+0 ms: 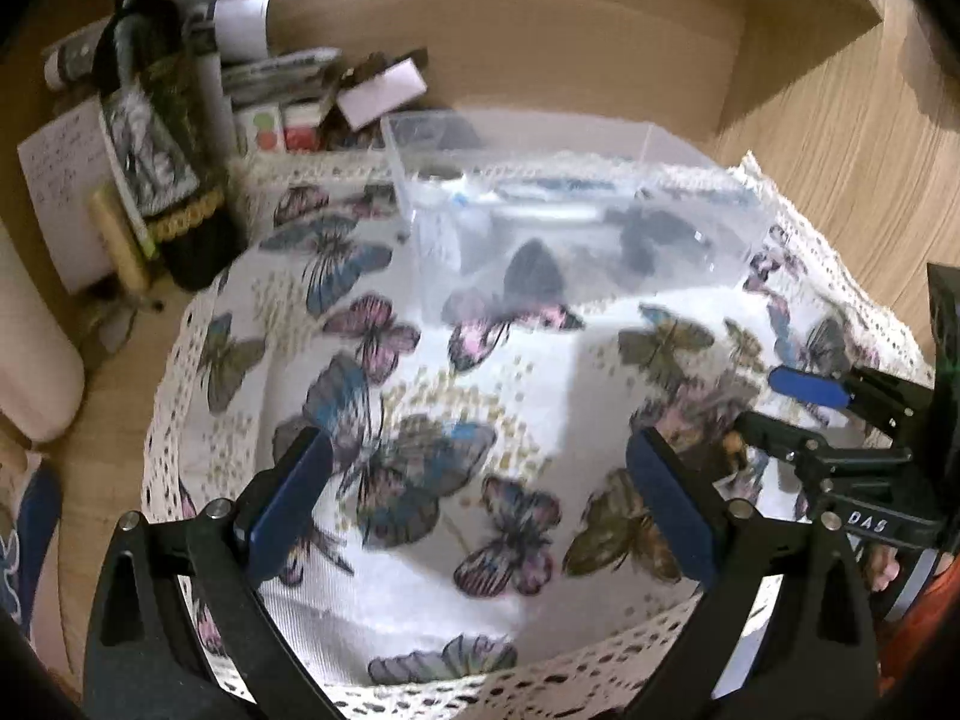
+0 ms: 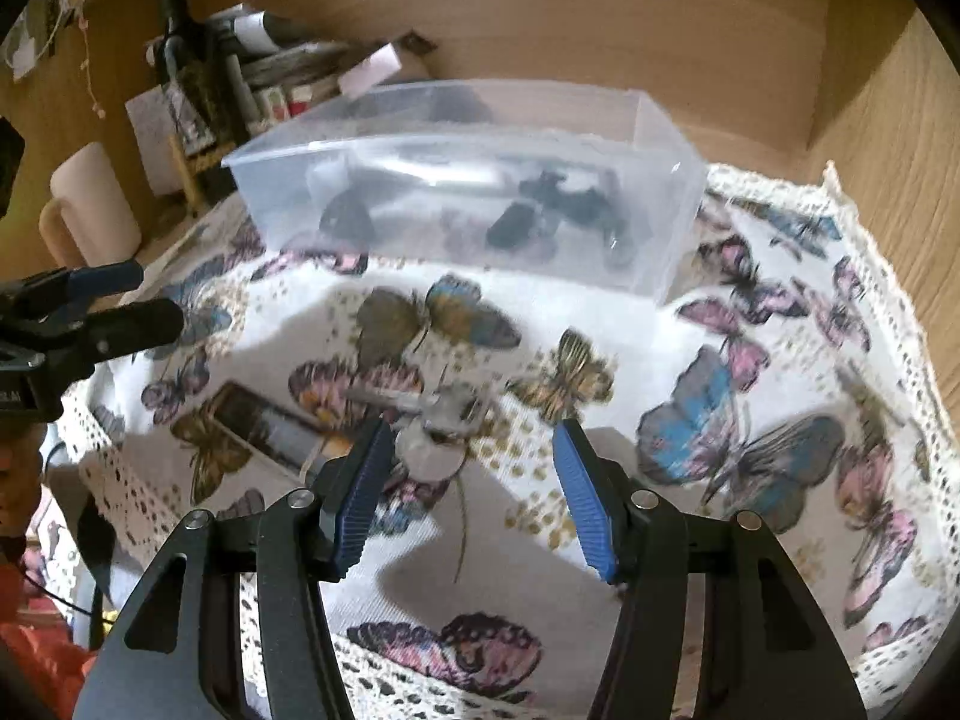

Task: Organize rigid objects
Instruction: 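Grasp the brown gold-capped tube with the left tool while the right tool grasps the keys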

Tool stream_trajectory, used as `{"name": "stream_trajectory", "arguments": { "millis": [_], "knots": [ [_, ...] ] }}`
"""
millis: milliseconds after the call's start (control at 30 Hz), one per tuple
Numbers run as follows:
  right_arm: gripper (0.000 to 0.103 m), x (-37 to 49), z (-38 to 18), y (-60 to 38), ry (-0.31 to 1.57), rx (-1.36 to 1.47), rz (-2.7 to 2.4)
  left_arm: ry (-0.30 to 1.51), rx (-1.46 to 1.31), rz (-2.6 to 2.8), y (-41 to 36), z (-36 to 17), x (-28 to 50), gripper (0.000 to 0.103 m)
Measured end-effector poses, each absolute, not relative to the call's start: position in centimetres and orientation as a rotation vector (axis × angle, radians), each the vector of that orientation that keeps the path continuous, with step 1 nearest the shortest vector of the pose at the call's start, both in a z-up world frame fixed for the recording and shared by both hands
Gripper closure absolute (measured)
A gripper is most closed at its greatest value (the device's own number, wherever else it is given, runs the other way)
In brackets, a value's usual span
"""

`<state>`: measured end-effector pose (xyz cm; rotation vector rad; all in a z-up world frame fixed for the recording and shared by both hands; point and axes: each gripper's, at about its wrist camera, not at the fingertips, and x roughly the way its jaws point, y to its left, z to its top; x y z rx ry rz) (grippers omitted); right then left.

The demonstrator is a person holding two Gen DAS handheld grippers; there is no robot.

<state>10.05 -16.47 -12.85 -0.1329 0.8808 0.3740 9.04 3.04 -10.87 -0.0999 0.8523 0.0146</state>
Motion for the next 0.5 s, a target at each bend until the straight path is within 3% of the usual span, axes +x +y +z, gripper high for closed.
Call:
{"name": "stream_trajectory", "arguments": {
  "millis": [67,233,500],
  "knots": [
    [0.054,9.9,-13.0,-15.9,0.875,-0.16,0.375,0.863,-0.097,0.027,3.1,-11.5,8.7,0.003],
    [0.08,9.7,-13.3,-15.1,0.856,-0.184,0.399,0.878,-0.095,0.023,2.9,-12.0,8.4,0.003],
    [0.081,8.4,-12.9,-16.3,0.801,-0.16,0.328,0.901,-0.083,-0.064,-0.3,-12.3,8.4,0.003]
  ]
}}
